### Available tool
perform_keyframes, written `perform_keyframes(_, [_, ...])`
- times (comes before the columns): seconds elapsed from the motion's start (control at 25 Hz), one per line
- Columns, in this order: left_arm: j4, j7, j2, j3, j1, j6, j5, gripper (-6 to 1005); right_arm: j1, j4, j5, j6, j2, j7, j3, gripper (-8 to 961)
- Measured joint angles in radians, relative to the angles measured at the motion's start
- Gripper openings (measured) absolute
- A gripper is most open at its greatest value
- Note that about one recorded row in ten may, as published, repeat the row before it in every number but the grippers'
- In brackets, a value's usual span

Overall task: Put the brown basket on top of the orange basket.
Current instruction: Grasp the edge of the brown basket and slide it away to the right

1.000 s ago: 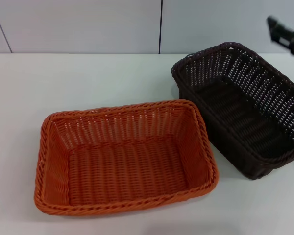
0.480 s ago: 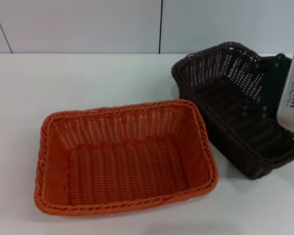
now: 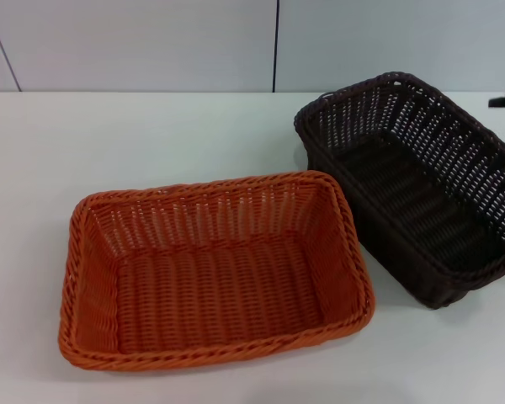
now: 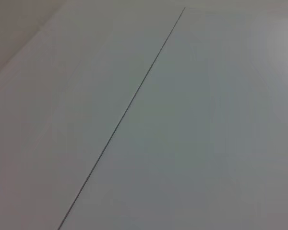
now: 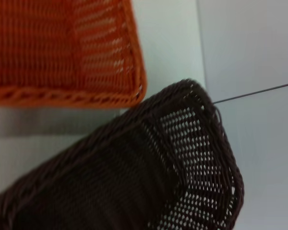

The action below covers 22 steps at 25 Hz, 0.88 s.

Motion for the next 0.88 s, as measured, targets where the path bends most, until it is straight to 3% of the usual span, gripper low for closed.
perform_keyframes(0.04, [0.003, 0.005, 0.001, 0.001, -0.010, 0.021, 0.001, 797, 0.014, -0.002, 0.010, 0.031, -0.018, -0.016, -0.015, 651])
perform_keyframes(0.24, [0.003, 0.011, 0.004, -0.004, -0.021, 0.058, 0.009, 797, 0.045, -0.003, 0.060, 0.111, -0.048, -0.024, -0.083, 621])
perform_keyframes(0.4, [0.003, 0.012, 0.004, -0.004, -0.022, 0.063, 0.010, 797, 0.058, -0.006, 0.077, 0.157, -0.051, -0.016, -0.123, 597])
perform_keyframes(0.6, [0.007, 0.012, 0.003, -0.006, -0.008, 0.065, 0.010, 797, 0.056, -0.008, 0.066, 0.222, -0.039, -0.001, -0.138, 566])
perform_keyframes(0.68, [0.013, 0.012, 0.004, -0.006, -0.003, 0.067, 0.010, 797, 0.054, -0.009, 0.049, 0.242, -0.028, -0.002, -0.128, 554])
perform_keyframes(0.72, [0.017, 0.012, 0.004, -0.006, -0.002, 0.067, 0.010, 797, 0.054, -0.010, 0.023, 0.267, -0.013, -0.006, -0.112, 548])
perform_keyframes(0.88, [0.028, 0.014, 0.006, -0.008, -0.001, 0.067, 0.010, 797, 0.060, -0.010, 0.001, 0.295, 0.005, -0.010, -0.096, 524])
